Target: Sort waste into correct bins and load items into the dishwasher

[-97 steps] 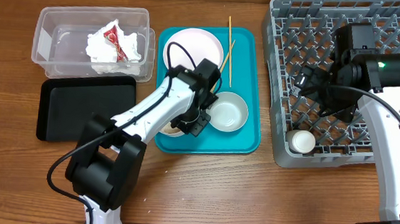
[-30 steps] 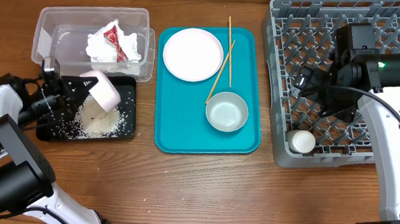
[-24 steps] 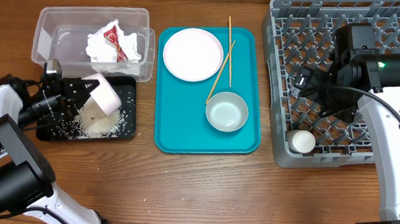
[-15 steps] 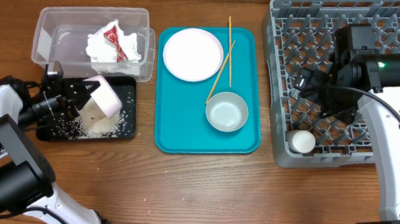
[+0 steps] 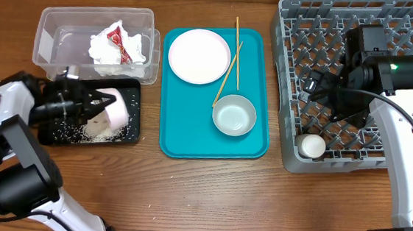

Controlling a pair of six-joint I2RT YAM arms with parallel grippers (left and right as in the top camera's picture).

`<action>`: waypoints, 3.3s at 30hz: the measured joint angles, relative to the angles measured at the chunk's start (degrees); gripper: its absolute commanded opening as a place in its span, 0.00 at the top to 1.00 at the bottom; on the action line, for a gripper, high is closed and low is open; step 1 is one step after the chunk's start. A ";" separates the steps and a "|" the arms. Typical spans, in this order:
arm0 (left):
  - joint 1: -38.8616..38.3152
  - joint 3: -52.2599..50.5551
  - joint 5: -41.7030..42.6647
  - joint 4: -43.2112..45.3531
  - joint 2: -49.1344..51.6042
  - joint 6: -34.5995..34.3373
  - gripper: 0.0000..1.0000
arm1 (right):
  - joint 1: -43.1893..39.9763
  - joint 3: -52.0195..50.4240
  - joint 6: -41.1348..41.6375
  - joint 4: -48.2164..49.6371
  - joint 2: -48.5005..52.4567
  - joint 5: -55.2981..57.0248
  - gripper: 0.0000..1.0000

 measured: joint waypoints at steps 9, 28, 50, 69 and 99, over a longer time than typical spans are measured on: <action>-16.46 19.43 -16.06 -6.38 -0.22 0.42 0.96 | 0.00 0.00 0.00 -0.61 0.00 -1.25 0.00; -58.80 18.86 -59.36 5.25 6.93 -11.65 0.96 | 0.00 0.00 0.00 -0.33 0.00 -1.49 0.00; -59.58 31.47 -63.06 -1.95 11.32 -14.29 0.37 | 0.00 0.00 0.00 -0.07 0.00 -1.49 0.00; -59.56 32.26 -57.27 7.17 17.00 -7.48 0.47 | 0.04 0.00 0.04 2.60 0.00 -2.64 0.01; -36.94 53.00 -56.85 -0.98 17.00 -21.11 0.14 | 19.71 -5.60 11.39 13.53 19.19 3.28 0.59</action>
